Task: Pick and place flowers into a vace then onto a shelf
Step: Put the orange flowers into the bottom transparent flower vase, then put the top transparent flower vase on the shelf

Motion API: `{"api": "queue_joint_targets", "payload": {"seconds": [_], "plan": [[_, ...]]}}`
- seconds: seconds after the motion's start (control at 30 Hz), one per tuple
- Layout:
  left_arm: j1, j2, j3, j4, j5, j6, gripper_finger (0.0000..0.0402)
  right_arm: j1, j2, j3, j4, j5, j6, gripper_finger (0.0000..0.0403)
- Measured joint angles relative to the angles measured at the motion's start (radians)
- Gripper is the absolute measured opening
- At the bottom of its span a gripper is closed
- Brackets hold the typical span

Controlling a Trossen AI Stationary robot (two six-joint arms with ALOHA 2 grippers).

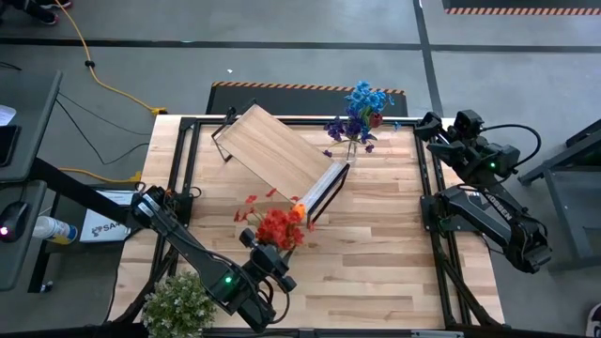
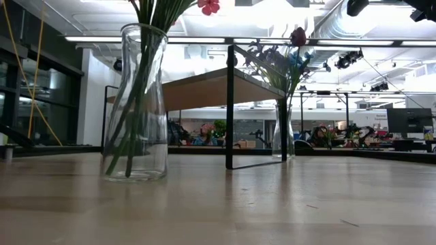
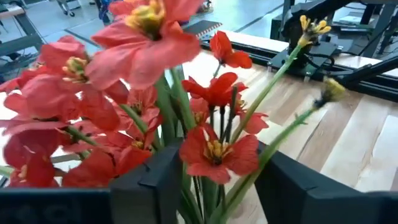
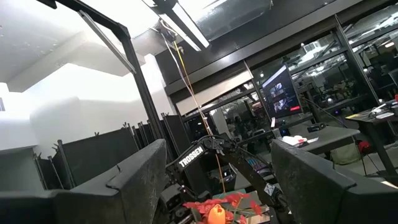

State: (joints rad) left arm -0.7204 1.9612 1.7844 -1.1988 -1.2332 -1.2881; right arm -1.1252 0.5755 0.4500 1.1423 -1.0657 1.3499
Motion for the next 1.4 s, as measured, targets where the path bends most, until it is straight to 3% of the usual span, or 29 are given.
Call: {"api": "queue_joint_targets", "payload": {"seconds": [0.47, 0.77, 1.17, 1.4], "plan": [[-0.008, 0.001, 0.001, 0.004, 0.052, 0.000, 0.0306, 0.000, 0.000, 0.000, 0.000, 0.000, 0.000, 0.0279], [-0.087, 0.001, 0.044, 0.002, 0.100, 0.000, 0.0363, 0.000, 0.000, 0.000, 0.000, 0.000, -0.001, 0.0279], [-0.180, 0.001, 0.051, 0.096, 0.128, -0.010, 0.0382, 0.000, 0.000, 0.000, 0.000, -0.004, -0.005, 0.0279], [-0.232, 0.001, 0.138, 0.105, 0.130, -0.026, 0.0377, 0.000, 0.000, 0.000, 0.000, 0.007, -0.004, 0.0279]]}}
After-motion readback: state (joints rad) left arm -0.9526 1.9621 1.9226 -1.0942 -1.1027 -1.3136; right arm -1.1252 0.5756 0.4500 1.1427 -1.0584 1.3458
